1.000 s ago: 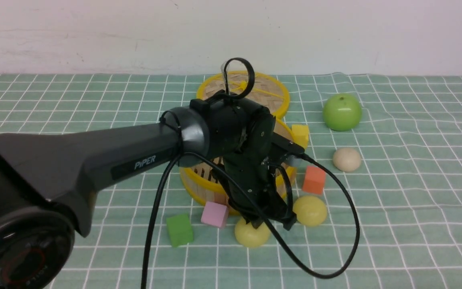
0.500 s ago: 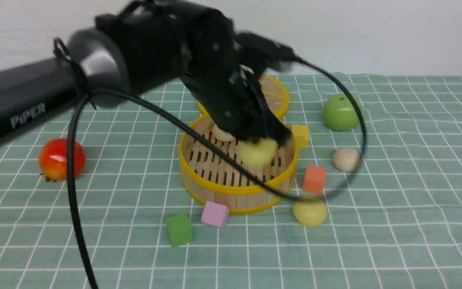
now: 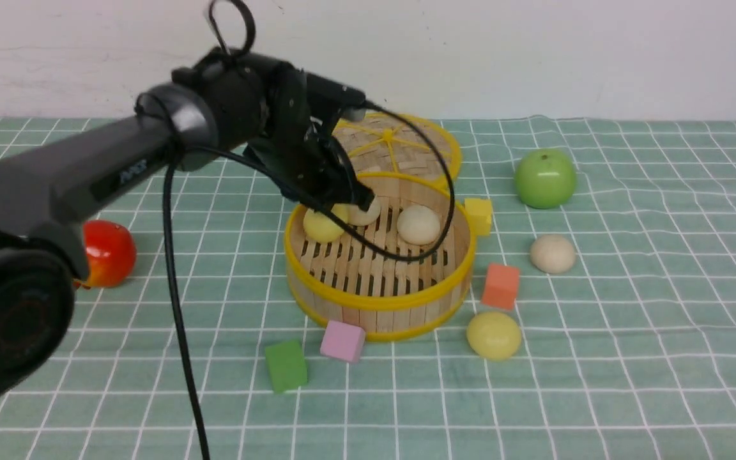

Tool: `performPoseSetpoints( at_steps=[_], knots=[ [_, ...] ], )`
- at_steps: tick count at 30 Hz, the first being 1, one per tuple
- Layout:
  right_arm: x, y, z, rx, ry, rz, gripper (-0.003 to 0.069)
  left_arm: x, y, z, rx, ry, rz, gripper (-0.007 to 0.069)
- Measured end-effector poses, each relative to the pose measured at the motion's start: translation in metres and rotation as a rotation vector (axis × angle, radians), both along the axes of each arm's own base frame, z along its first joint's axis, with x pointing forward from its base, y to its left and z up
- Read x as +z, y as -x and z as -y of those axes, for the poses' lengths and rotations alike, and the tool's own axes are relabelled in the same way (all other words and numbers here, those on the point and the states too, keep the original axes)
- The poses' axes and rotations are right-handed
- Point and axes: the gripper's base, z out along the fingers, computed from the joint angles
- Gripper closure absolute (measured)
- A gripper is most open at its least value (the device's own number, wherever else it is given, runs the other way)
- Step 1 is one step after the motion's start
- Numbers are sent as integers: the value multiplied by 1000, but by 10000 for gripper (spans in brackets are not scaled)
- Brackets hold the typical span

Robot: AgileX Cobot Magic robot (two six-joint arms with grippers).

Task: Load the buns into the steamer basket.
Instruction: Use the left arm to put the steamed stuffed bun into the steamer, then use the right arm to grab a steamed stuffed bun

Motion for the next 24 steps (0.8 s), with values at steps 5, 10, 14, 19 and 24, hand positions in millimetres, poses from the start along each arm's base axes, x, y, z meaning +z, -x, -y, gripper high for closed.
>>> performPoseSetpoints(
  at_steps=[5,10,14,19,24],
  knots=[
    [0,0,0,0,0,0,419,-9,-3,-4,39,-51,-6,621],
    [0,0,0,0,0,0,419,-7,-3,-6,51,-59,-3,489],
    [0,0,0,0,0,0,419,2,2,-4,88,-26,-18,343],
    [0,0,0,0,0,0,419,76,38,1,75,5,35,199],
    [0,0,0,0,0,0,419,169,101,5,7,103,196,379]
  ],
)
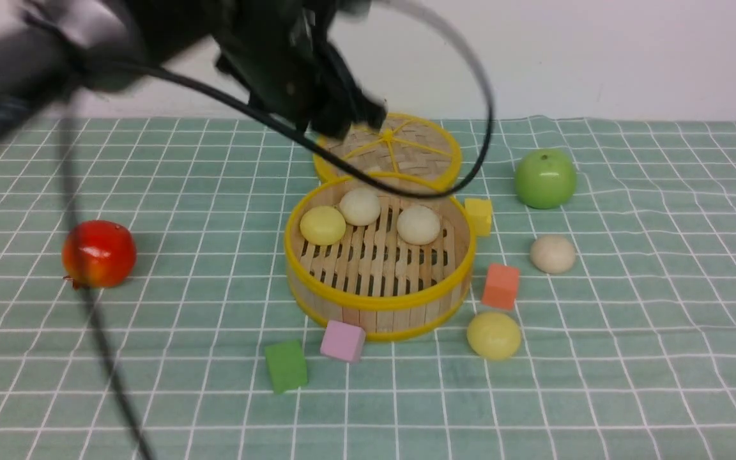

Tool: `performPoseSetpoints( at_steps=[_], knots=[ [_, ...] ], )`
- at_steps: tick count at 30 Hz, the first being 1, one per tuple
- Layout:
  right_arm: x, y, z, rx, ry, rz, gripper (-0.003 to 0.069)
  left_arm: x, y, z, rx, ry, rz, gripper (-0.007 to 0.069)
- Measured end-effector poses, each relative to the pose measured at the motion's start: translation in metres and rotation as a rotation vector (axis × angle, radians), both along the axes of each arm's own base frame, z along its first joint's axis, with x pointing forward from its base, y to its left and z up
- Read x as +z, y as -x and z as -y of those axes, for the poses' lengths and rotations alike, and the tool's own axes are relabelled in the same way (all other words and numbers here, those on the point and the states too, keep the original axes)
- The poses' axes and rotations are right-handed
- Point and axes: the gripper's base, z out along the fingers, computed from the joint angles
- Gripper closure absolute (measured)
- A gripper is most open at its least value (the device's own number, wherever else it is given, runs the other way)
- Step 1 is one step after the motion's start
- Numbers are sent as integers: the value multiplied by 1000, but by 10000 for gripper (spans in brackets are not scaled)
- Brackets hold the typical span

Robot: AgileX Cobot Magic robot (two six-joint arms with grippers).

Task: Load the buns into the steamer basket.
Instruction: Use the right arm to grab a steamed stuffed bun

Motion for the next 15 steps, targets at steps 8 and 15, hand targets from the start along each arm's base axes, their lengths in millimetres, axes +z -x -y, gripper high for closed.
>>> performPoseSetpoints(
  at_steps=[8,15],
  knots=[
    [0,0,0,0,0,0,419,55,133,-43,-66,229,131,638],
    [0,0,0,0,0,0,419,-28,222,-100,-73,439,234,638]
  ],
)
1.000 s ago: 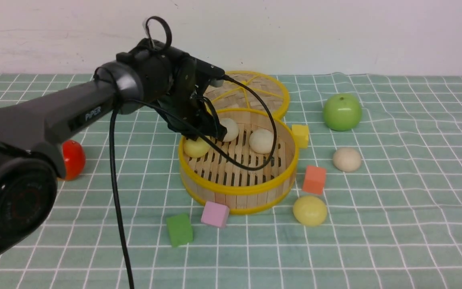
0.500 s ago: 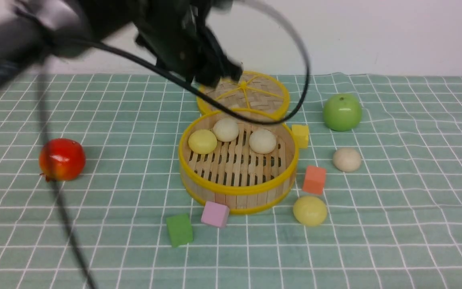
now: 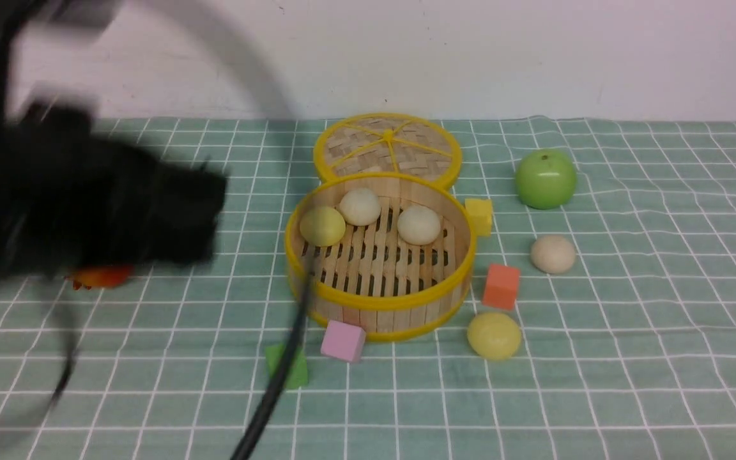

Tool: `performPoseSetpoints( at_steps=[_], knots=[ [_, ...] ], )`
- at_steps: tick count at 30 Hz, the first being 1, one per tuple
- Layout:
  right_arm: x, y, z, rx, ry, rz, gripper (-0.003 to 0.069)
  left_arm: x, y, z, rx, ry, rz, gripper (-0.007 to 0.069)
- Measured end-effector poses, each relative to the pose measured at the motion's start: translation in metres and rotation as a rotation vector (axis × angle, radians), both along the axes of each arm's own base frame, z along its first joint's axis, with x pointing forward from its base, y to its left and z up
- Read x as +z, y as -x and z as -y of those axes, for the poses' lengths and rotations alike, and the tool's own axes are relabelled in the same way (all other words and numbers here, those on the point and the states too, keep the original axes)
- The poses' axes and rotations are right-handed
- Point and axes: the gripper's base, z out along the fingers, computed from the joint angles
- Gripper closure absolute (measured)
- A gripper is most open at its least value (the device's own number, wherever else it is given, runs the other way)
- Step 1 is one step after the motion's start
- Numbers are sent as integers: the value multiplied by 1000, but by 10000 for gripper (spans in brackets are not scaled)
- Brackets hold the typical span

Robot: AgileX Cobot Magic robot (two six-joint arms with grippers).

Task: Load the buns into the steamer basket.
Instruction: Use the right arm to grab a steamed stuffed bun

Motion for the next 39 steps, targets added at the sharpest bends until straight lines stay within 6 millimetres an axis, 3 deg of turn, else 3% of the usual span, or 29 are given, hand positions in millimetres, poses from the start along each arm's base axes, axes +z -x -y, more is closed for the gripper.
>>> performPoseSetpoints(
  at_steps=[5,11,22,26,29,33,36,38,39],
  knots=[
    [0,0,0,0,0,0,419,-58,43,-29,-1,155,111,638],
    [0,0,0,0,0,0,419,-97,64,-43,-5,206,160,638],
    [0,0,0,0,-1,7,419,-103,66,-44,-5,203,155,638],
    [3,-2,-4,-25,-258,54,419,-103,66,-44,-5,203,155,638],
    [16,-4,-5,-50,-500,169,419,-103,66,-44,-5,203,155,638],
    [28,-4,-2,-74,-687,292,419,-103,66,-44,-5,203,155,638],
    [39,-2,-7,-42,-745,196,447,-103,66,-44,-5,203,155,638],
    [51,-3,-13,-1,-692,83,484,-103,66,-44,-5,203,155,638],
    [69,-4,-17,48,-602,6,515,-103,66,-44,-5,203,155,638]
  ],
)
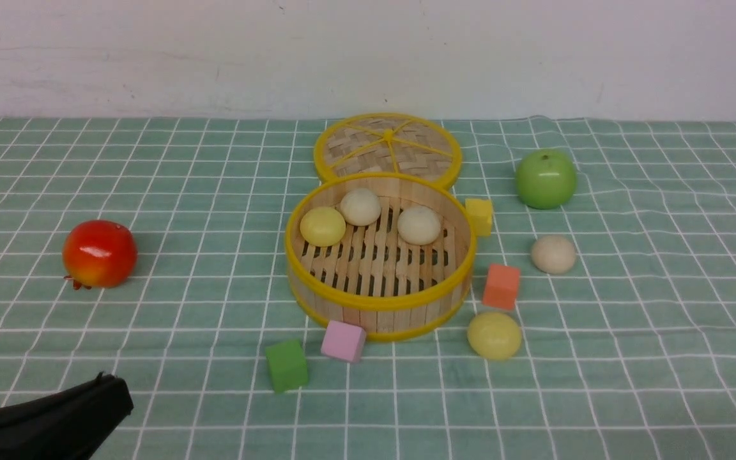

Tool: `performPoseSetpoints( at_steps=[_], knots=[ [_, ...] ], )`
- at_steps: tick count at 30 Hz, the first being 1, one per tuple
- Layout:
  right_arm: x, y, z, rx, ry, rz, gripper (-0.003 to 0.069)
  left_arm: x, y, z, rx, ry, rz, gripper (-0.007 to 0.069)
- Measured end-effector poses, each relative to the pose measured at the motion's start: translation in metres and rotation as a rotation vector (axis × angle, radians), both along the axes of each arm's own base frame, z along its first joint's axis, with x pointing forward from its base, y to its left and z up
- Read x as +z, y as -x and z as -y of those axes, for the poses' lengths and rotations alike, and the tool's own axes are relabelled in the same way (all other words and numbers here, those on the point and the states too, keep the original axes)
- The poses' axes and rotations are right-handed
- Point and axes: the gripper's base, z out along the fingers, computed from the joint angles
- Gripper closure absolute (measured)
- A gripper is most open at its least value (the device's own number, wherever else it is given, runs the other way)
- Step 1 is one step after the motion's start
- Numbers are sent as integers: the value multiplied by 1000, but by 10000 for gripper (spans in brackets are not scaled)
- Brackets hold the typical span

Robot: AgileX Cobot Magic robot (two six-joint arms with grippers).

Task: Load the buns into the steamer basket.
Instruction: Use the right arm to grab a steamed stuffed bun

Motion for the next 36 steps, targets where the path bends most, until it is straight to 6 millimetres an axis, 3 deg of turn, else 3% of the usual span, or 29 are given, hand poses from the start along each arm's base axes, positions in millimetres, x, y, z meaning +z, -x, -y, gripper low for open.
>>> performPoseSetpoints(
  at_steps=[1,5,9,15,19,21,24,29,36],
  knots=[
    [2,-1,-1,9,6,-16,520,0,0,0,0,0,0,638],
    [45,-31,-13,253,322,-339,609,0,0,0,0,0,0,638],
    [53,-80,-18,370,444,-579,647,0,0,0,0,0,0,638],
    [37,-153,-29,439,490,-757,653,0,0,0,0,0,0,638],
    [28,-191,-58,517,575,-751,653,0,0,0,0,0,0,637],
    [27,-200,-67,532,596,-743,652,0,0,0,0,0,0,637],
    [21,-230,-95,569,642,-729,630,0,0,0,0,0,0,634],
    [3,-268,-128,610,673,-723,530,0,0,0,0,0,0,634],
    [-24,-302,-142,607,676,-734,382,0,0,0,0,0,0,634]
  ],
)
